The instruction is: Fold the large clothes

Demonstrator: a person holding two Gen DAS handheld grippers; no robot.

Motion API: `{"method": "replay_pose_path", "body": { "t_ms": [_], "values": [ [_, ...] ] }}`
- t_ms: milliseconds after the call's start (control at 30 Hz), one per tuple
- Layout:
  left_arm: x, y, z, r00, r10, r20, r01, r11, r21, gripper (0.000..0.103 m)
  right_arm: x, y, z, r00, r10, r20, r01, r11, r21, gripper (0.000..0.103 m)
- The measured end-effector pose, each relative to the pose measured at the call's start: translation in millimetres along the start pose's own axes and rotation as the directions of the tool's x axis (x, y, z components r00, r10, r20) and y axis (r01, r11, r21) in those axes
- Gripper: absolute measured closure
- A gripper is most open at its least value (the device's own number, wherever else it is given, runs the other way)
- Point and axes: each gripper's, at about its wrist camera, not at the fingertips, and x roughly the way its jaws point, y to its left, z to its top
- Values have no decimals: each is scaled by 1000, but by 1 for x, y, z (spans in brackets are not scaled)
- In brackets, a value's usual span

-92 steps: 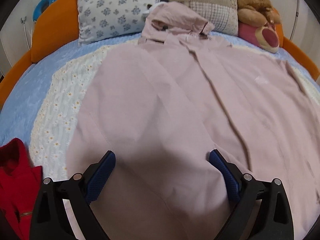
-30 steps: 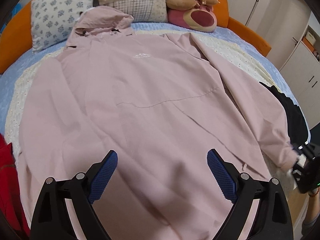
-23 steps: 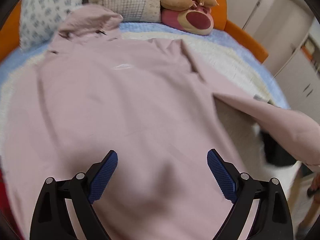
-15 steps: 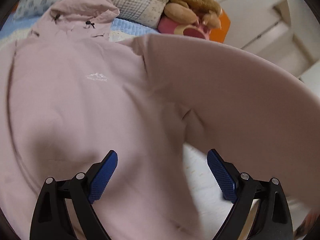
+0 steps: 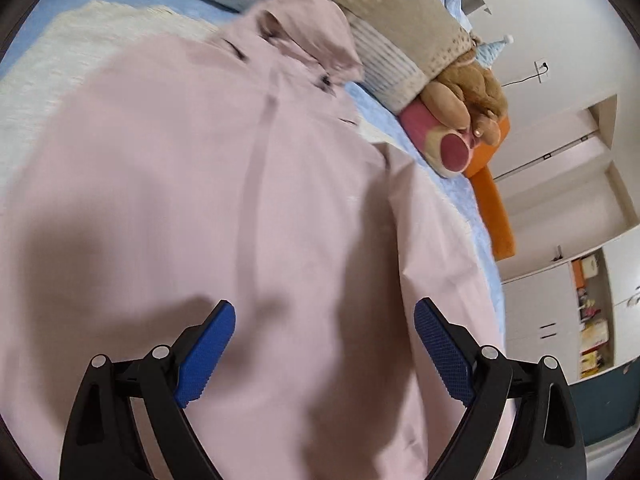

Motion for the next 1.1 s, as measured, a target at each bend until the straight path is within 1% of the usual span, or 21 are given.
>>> {"method": "replay_pose_path", "body": {
  "t_ms": [33, 100, 267, 367, 400, 433, 500, 533, 567, 633, 733, 767, 800, 833, 867, 900, 933, 967, 1000, 1067, 1100],
  "values": [
    [-13, 12, -2, 1000, 17, 11, -17, 999, 27, 11, 23, 6, -13, 999, 4, -44, -4, 1000, 9, 94],
    [-31, 31, -8, 999, 45, 28, -47, 996, 70, 11, 50, 16, -30, 996, 10, -90, -7, 999, 35, 94],
    [-63, 66, -44, 998, 50, 22, -53, 991, 119, 11, 101, 29, -49, 985, 0, -172, 11, 998, 63, 94],
    [-71, 69, -69, 997, 76, 15, -77, 977, 198, 11, 119, 28, -51, 981, -20, -195, 37, 996, 81, 94],
    [-73, 65, -77, 996, 83, 15, -84, 968, 238, 11, 122, 25, -49, 980, -31, -196, 47, 996, 77, 92],
    [-76, 62, -84, 997, 71, 9, -70, 963, 259, 11, 125, 26, -48, 976, -34, -216, 49, 997, 66, 91],
    [-83, 53, -95, 999, 34, -11, -29, 956, 291, 11, 128, 33, -49, 955, -51, -292, 62, 998, 28, 86],
    [-86, 46, -98, 1000, 22, -13, -17, 952, 307, 11, 126, 39, -48, 937, -76, -341, 78, 997, -9, 85],
    [-89, 37, -99, 1000, 15, -13, -10, 944, 329, 11, 120, 42, -48, 930, -85, -356, 78, 996, -34, 82],
    [-97, 16, -102, 1000, 17, -1, -15, 925, 379, 11, 95, 51, -47, 927, -105, -359, 79, 993, -86, 78],
    [-107, -15, -111, 1000, -1, -7, 4, 898, 440, 10, 59, 50, -41, 926, -124, -356, 92, 990, -106, 68],
    [-110, -25, -119, 1000, -18, -20, 25, 888, 458, 10, 43, 46, -37, 925, -154, -348, 127, 987, -100, 50],
    [-113, -36, -129, 999, -42, -32, 52, 877, 478, 10, 30, 42, -34, 918, -204, -340, 184, 979, -92, 22],
    [-112, -44, -137, 997, -64, -48, 79, 869, 488, 9, 23, 38, -31, 911, -248, -331, 230, 969, -92, 8],
    [-110, -51, -142, 995, -76, -67, 99, 867, 489, 9, 12, 35, -28, 918, -267, -293, 251, 964, -92, 5],
    [-105, -56, -150, 991, -90, -103, 129, 867, 480, 9, 6, 33, -26, 929, -248, -275, 234, 969, -83, 5],
    [-101, -57, -155, 989, -85, -125, 134, 872, 470, 9, -1, 32, -27, 935, -229, -272, 222, 973, -55, 5],
    [-98, -57, -159, 989, -66, -131, 120, 876, 466, 9, -5, 33, -27, 935, -234, -267, 231, 972, -43, 5],
    [-94, -58, -166, 991, -19, -134, 81, 875, 477, 9, -12, 35, -27, 940, -232, -249, 229, 973, -40, 5],
    [-95, -58, -181, 993, 37, -114, 27, 858, 514, 9, -33, 36, -25, 950, -235, -203, 232, 972, -39, 5],
    [-97, -57, -194, 992, 104, -75, -46, 833, 552, 9, -46, 32, -21, 953, -250, -170, 249, 968, -24, 5]
  ]
}}
